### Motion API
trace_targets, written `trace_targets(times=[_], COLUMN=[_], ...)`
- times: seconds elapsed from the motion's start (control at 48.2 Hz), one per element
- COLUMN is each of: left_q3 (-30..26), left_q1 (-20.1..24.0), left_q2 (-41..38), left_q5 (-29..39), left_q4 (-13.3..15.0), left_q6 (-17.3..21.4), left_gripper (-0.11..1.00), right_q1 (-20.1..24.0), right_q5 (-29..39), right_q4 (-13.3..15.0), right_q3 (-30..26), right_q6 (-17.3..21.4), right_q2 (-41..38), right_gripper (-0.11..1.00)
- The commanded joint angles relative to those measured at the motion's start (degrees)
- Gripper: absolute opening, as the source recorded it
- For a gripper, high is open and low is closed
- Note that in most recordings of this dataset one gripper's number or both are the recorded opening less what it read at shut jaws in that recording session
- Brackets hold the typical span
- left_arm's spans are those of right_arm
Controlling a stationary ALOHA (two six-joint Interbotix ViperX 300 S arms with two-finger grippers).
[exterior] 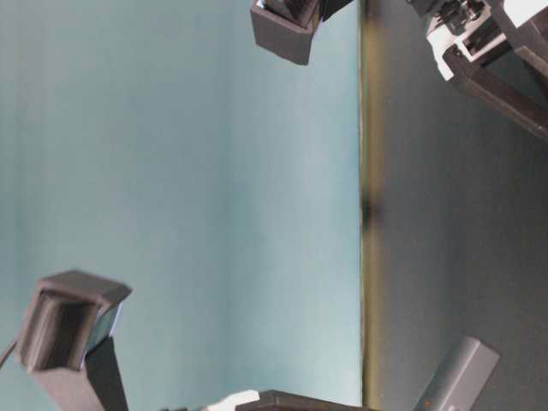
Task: Insert the LAN cable into the hub.
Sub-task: 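Grasp the grey hub with the left gripper and the blue plug with the right, then lift both and bring the blue plug toward the hub's port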
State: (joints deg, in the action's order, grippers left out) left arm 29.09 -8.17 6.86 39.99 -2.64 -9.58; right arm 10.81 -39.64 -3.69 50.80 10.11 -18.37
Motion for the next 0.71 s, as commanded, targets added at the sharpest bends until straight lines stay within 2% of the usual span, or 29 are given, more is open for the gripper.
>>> trace_targets(times=[0.0,0.104,0.394,0.56,0.685], left_q3=[-0.88,1.93,4.39,5.1,5.36], left_q1=[-0.09,0.44,0.62,0.44,0.44], left_q2=[0.62,1.32,2.37,2.46,2.46], left_q5=[-4.39,-10.99,-11.16,-11.16,-11.16], left_q4=[-0.35,-0.35,-0.35,-0.35,-0.35], left_q6=[1.23,1.93,1.58,1.58,1.58], left_gripper=[0.28,0.28,0.28,0.28,0.28], right_q1=[-0.26,-0.35,0.44,0.62,1.49], right_q5=[0.53,0.97,2.81,2.81,3.6], right_q4=[0.0,0.0,-0.09,-0.09,-0.09], right_q3=[-0.44,-0.44,0.0,0.44,0.88], right_q6=[-0.26,-0.18,0.35,0.44,0.44], right_q2=[-0.53,-0.53,-0.44,-0.18,-0.18], right_gripper=[0.64,0.64,0.6,0.44,0.25])
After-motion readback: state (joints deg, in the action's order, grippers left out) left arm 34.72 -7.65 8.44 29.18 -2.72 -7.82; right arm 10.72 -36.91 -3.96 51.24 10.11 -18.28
